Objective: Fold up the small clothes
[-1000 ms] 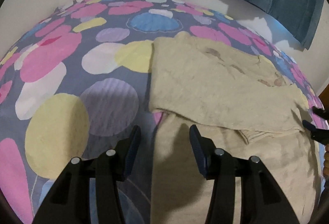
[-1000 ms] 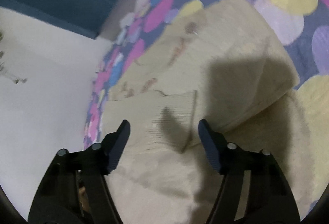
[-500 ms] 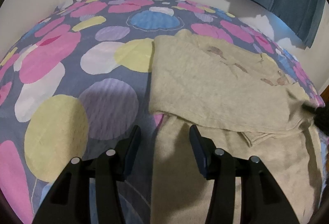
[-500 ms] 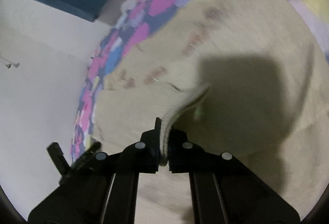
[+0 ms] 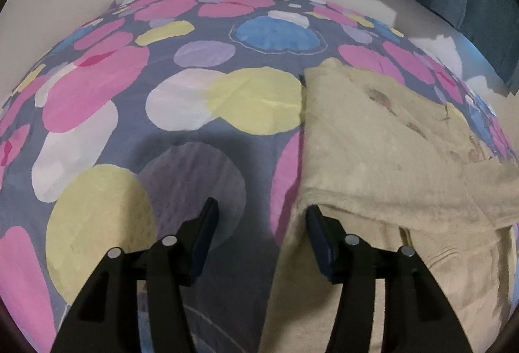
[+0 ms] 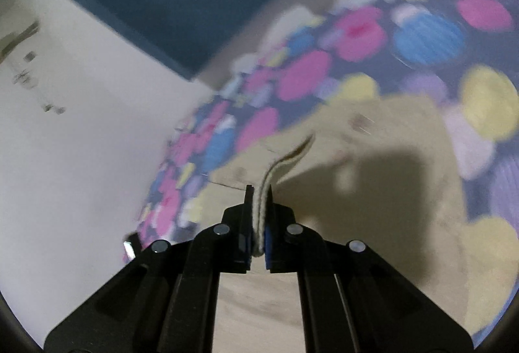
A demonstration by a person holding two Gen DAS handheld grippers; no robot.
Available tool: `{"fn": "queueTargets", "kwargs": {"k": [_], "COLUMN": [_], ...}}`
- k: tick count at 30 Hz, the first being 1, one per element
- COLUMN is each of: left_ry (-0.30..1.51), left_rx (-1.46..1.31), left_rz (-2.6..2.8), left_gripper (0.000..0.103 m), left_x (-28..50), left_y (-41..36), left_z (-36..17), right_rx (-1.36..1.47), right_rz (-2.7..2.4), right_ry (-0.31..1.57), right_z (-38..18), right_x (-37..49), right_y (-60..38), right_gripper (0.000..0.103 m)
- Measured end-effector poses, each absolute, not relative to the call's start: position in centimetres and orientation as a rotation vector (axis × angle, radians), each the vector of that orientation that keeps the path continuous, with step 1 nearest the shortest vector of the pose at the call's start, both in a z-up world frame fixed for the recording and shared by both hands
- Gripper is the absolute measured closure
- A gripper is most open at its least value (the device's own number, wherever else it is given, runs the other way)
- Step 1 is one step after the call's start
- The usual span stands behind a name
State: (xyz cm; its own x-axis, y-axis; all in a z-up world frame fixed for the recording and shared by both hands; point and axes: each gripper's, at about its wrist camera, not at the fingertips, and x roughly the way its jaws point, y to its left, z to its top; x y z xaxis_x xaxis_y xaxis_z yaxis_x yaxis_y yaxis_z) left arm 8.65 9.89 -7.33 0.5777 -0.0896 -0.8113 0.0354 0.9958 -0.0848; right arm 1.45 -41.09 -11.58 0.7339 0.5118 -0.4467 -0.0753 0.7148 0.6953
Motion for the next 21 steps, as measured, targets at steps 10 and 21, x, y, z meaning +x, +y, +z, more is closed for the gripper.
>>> {"fn": "queueTargets", "kwargs": {"k": [10,21], "left_ry": [0.954,0.95], "left_rx": [-0.019,-0.04], "left_rz": [-0.068,-0.06], "left_gripper": [0.043,0.041], "left_x": [8.4,8.0], "left_y": [9.3,9.3], "left_z": [-7.5,-7.4], "right_rx": [0.742,0.658], "right_rz": [0.239,0.206], "right_ry": [0.799,0.759], "right_z": [-19.4,-18.9], "right_x": [0.5,0.8], "right_y": [-43.2,-42.6], "right_gripper": [0.099,0.099]}}
